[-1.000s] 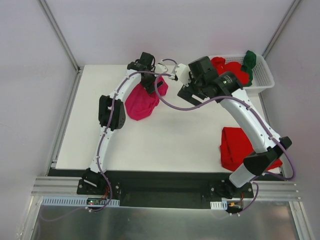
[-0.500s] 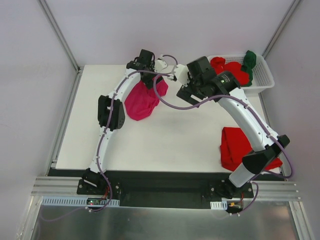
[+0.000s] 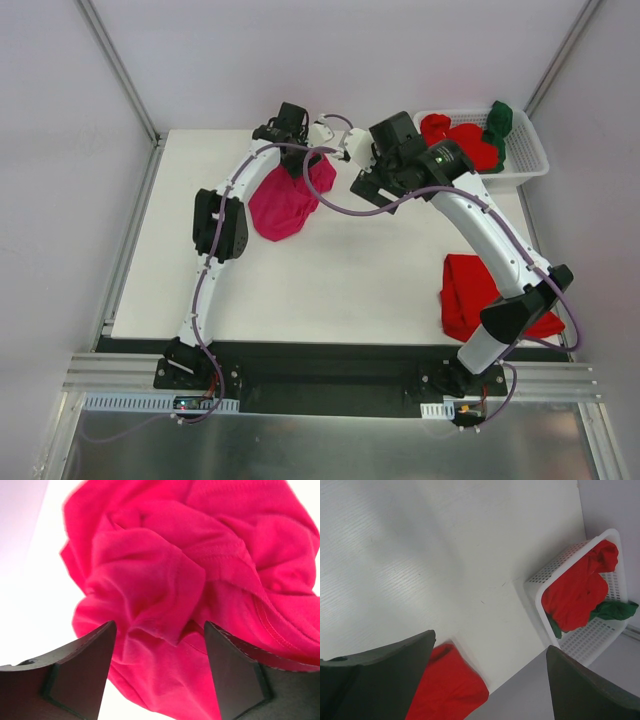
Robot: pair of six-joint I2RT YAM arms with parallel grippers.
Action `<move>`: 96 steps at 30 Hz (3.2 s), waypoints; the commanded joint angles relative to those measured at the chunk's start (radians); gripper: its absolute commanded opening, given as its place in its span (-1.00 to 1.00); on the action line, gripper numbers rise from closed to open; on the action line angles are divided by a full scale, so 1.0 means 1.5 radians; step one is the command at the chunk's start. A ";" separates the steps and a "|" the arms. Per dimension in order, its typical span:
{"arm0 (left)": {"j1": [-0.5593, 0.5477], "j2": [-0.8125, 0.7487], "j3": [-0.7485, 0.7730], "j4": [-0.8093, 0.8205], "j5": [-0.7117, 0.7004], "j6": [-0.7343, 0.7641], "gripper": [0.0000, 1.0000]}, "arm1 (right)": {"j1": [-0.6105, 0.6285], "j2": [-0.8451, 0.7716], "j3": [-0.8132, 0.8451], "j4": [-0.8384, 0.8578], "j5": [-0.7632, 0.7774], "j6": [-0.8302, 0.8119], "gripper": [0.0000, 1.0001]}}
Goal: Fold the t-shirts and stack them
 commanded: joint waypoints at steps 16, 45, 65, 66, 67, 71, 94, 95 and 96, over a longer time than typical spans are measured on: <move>0.000 -0.008 0.010 -0.001 -0.019 0.028 -0.02 | 0.005 -0.013 0.022 -0.011 -0.001 0.008 0.93; -0.080 -0.446 0.085 0.080 -0.051 -0.039 -1.00 | 0.008 0.013 0.035 0.046 -0.039 0.076 0.93; -0.102 -0.496 0.092 0.096 -0.105 -0.015 -1.00 | 0.063 -0.010 0.019 0.436 -0.187 0.203 0.74; -0.101 -0.503 0.089 0.097 -0.104 -0.016 -1.00 | 0.062 -0.009 0.011 0.441 -0.191 0.210 0.72; -0.102 -0.506 0.091 0.097 -0.108 -0.018 -1.00 | 0.062 -0.007 0.005 0.443 -0.195 0.219 0.66; -0.102 -0.527 0.100 0.111 -0.120 -0.009 -1.00 | 0.072 0.007 0.006 0.453 -0.215 0.258 0.54; -0.102 -0.548 0.067 0.122 -0.128 -0.011 -1.00 | 0.206 0.092 0.108 0.630 -0.106 0.172 0.57; -0.102 -0.551 0.067 0.122 -0.129 -0.011 -1.00 | 0.205 0.096 0.100 0.634 -0.105 0.169 0.57; -0.101 -0.553 0.067 0.122 -0.129 -0.013 -1.00 | 0.205 0.102 0.093 0.643 -0.099 0.165 0.56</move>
